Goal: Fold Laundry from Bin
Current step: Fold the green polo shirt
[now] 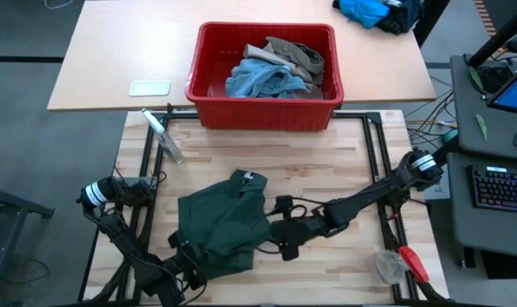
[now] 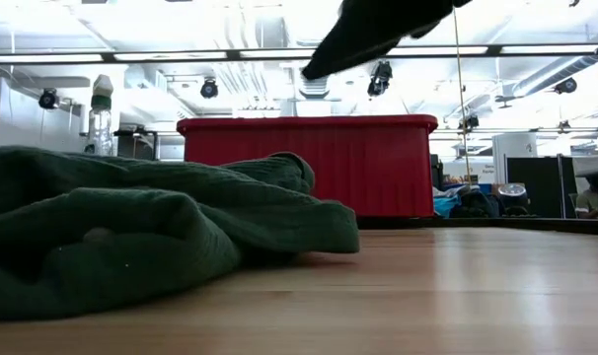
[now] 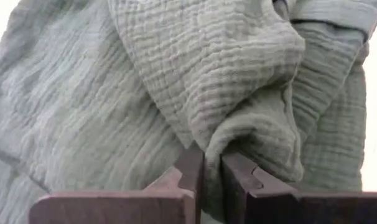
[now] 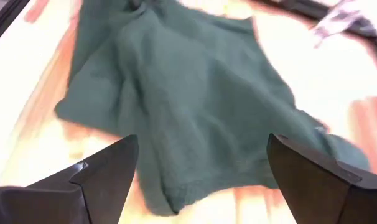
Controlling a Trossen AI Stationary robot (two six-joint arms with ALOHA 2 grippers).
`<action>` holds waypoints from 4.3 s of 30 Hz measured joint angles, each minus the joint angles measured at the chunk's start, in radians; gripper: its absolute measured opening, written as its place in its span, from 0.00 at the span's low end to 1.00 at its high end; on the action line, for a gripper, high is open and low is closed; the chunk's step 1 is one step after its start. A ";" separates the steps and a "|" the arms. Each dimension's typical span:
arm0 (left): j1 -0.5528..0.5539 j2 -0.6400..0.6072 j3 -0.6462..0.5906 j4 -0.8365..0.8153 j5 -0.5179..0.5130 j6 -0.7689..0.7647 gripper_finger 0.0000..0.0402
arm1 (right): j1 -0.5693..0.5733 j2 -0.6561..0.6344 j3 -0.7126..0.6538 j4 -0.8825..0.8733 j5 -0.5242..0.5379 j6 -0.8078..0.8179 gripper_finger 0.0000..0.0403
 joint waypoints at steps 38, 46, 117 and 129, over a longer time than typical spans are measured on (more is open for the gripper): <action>-0.218 0.001 0.191 -0.642 0.418 -0.772 0.00 | 0.008 -0.019 -0.119 0.283 0.046 0.023 0.85; -0.230 0.001 0.113 -0.626 0.638 -0.608 0.04 | 0.008 -0.019 -0.119 0.298 0.046 0.007 0.85; -0.002 0.124 0.139 -0.068 0.212 -0.051 0.00 | -0.023 0.023 -0.122 0.258 0.039 -0.088 0.85; 0.247 0.119 0.040 0.496 0.125 0.577 0.00 | -0.023 -0.055 -0.126 0.006 -0.038 -0.019 0.85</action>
